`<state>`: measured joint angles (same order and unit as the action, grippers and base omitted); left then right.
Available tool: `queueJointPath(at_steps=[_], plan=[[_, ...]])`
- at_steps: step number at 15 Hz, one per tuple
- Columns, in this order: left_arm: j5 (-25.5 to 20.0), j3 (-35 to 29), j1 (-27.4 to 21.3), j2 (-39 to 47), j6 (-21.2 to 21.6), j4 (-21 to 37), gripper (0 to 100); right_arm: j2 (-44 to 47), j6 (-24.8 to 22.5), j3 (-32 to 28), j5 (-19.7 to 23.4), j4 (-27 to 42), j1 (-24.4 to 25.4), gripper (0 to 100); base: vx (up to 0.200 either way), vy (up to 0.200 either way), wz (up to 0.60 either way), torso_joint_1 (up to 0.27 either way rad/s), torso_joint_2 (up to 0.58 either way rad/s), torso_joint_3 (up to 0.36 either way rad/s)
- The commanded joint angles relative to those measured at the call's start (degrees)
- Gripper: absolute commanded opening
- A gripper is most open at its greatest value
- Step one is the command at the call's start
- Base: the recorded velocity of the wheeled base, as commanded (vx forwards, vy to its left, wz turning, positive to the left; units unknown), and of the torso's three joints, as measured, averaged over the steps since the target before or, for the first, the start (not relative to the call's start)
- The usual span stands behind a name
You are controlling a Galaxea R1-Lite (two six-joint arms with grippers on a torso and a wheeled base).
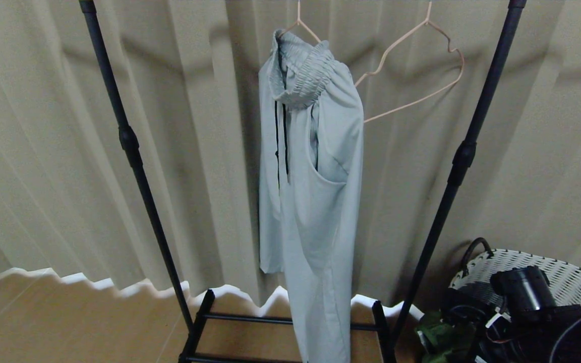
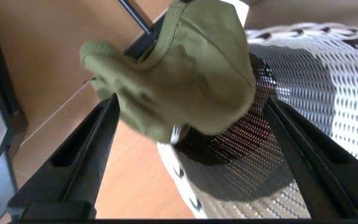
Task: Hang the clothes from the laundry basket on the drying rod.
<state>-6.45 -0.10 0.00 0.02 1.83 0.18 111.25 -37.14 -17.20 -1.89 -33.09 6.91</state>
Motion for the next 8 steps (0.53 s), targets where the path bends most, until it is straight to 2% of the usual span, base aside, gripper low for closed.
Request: queueJointPath(at_steps=[1, 6, 7, 8], plan=[[0.03, 0.01, 0.00, -0.02, 0.02, -0.01, 100, 3.71, -0.03, -0.29, -0.04, -1.46, 0.03, 100, 0.000, 0.000, 0.00, 0.000, 0.00, 0.000], [0.03, 0.01, 0.00, -0.02, 0.02, -0.01, 100, 6.08, -0.03, -0.38, -0.04, -4.97, -0.94, 100, 0.000, 0.000, 0.00, 0.000, 0.00, 0.000], [0.03, 0.01, 0.00, -0.02, 0.02, -0.01, 100, 5.99, -0.03, -0.38, -0.04, -4.97, -0.94, 0, 0.000, 0.000, 0.00, 0.000, 0.00, 0.000], [0.03, 0.01, 0.00, -0.02, 0.02, -0.01, 100, 5.91, -0.03, -0.38, -0.04, -5.06, -1.02, 0, 0.000, 0.000, 0.00, 0.000, 0.00, 0.000]])
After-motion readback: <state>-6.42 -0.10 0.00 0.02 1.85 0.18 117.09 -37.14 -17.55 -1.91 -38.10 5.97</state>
